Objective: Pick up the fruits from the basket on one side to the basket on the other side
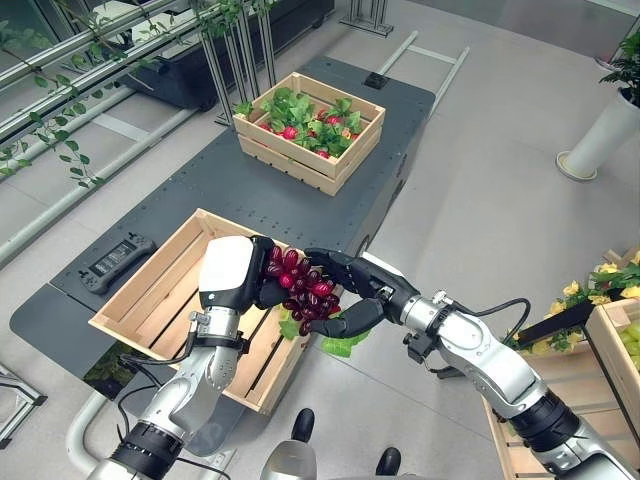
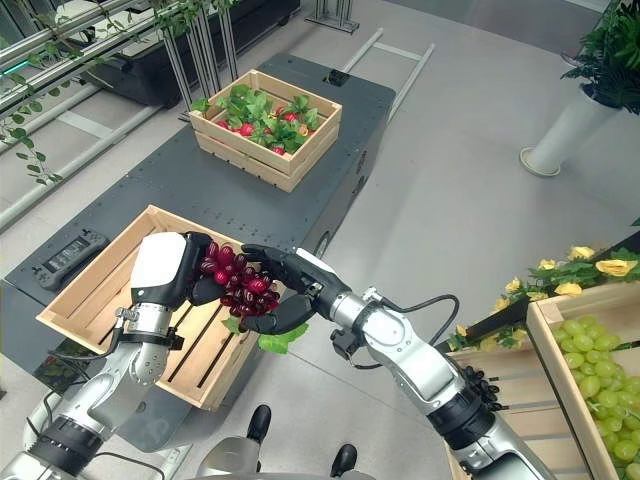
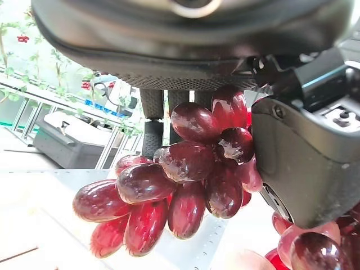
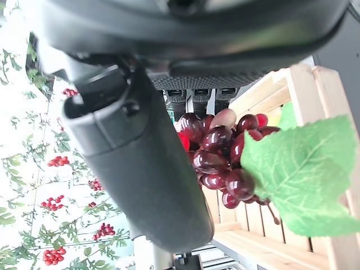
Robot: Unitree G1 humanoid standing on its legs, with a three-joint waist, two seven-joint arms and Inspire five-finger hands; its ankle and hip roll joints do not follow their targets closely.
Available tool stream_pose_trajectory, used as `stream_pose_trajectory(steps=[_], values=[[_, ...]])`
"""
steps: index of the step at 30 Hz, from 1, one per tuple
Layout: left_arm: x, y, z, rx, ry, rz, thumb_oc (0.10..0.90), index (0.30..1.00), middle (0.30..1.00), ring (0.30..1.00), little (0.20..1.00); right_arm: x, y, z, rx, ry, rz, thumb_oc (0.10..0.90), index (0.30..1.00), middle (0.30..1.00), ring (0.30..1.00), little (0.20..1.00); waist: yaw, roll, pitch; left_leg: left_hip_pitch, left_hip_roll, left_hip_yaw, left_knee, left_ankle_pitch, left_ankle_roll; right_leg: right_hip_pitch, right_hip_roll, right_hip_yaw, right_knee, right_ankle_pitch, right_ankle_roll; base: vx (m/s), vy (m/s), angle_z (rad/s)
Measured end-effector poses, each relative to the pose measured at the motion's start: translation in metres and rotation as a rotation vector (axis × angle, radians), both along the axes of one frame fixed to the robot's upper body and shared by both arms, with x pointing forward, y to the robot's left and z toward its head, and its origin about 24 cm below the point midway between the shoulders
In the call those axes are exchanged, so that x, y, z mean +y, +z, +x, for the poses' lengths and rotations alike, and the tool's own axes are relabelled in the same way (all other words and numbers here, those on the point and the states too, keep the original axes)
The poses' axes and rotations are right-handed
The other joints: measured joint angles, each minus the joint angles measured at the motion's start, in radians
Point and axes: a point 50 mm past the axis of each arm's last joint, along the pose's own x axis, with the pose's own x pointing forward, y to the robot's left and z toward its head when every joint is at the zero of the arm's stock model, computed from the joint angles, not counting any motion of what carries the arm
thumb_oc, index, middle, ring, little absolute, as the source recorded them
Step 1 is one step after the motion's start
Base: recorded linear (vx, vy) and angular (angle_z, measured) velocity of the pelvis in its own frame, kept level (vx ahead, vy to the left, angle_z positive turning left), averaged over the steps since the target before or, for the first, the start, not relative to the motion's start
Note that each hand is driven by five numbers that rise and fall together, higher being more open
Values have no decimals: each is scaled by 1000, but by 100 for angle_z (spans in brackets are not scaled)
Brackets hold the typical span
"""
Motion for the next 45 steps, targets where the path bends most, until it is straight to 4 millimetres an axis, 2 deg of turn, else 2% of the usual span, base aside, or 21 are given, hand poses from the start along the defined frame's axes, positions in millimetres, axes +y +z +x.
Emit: stream_pose_trajectory(steps=[1, 2, 4, 5, 6, 7, 12, 25, 27, 28, 45], values=[[-1, 1, 0, 1, -5, 1, 400, 300, 300, 300, 300, 0, 0, 0, 0, -2, 0, 734, 801, 801, 801, 801, -1, 0, 0, 0, 0, 0, 0, 0, 0, 0, 0, 0, 0, 0, 0, 0, 0, 0], [-1, 1, 0, 1, -7, 1, 400, 300, 300, 300, 300, 0, 0, 0, -1, -6, 0, 620, 629, 629, 629, 629, -2, 0, 0, 0, 0, 0, 0, 0, 0, 0, 0, 0, 0, 0, 0, 0, 0, 0], [-1, 2, 0, 1, -8, 2, 400, 300, 300, 300, 300, -1, 0, 1, -3, -21, 1, 557, 535, 535, 535, 535, -1, 0, 0, 0, 0, -1, 0, 0, 0, 0, 0, 0, 0, 0, 0, 0, 0, 0], [-1, 1, 0, 2, -9, 2, 400, 300, 300, 300, 300, -3, 0, 2, -5, -39, 2, 460, 389, 389, 389, 389, -1, 0, 0, 0, 0, -1, 0, 0, 0, 0, 0, 0, 0, 0, 0, 0, 0, 0], [-1, 2, 0, 3, -11, 2, 400, 300, 300, 300, 300, -5, 0, 4, -6, -50, 3, 441, 361, 361, 361, 361, 0, 0, 0, 0, 0, -1, 0, 0, 0, 0, 0, -1, 0, 0, 0, 0, 0, 0], [-3, 3, 0, 0, -19, -1, 400, 300, 300, 300, 300, -7, 1, 5, -7, -65, 3, 400, 300, 300, 300, 300, 0, 0, 0, -1, 0, -1, 0, 0, 0, 0, 0, -1, 0, 0, 0, 0, 0, 0], [-10, 11, -2, -32, -53, -12, 400, 300, 300, 300, 300, -11, -3, 8, 9, -94, -7, 400, 300, 300, 300, 300, 0, 0, 0, -1, 0, -2, 0, 0, 0, 1, 0, -1, 0, 0, 0, 0, 0, 0], [-12, 11, -2, -38, -71, -18, 400, 300, 300, 300, 300, -11, -3, 8, 8, -97, -3, 400, 300, 300, 300, 300, -10, 0, 0, -2, -4, -18, 0, 3, 3, 6, -2, -1, 0, -3, 2, -1, 2, 2], [-12, 11, -2, -38, -71, -18, 400, 300, 300, 300, 300, -11, -3, 8, 8, -97, -3, 516, 474, 474, 474, 474, -11, 0, 0, -1, -6, -20, 0, 3, 3, 7, -4, -1, 0, -4, 4, 2, 1, 4], [-12, 11, -2, -38, -71, -18, 400, 300, 300, 300, 300, -11, -3, 8, 8, -97, -3, 800, 900, 900, 900, 900, -10, 0, 0, -2, -6, -20, 0, 3, 3, 7, -4, -1, 0, -4, 4, 0, 0, 0], [-10, 12, -1, -33, -58, -36, 400, 300, 300, 300, 300, -11, -4, 7, 19, -97, 2, 800, 900, 900, 900, 900, -11, 0, 0, -1, -8, -22, 0, 3, 4, 9, -5, -1, 0, -5, 5, 0, 0, 0]])
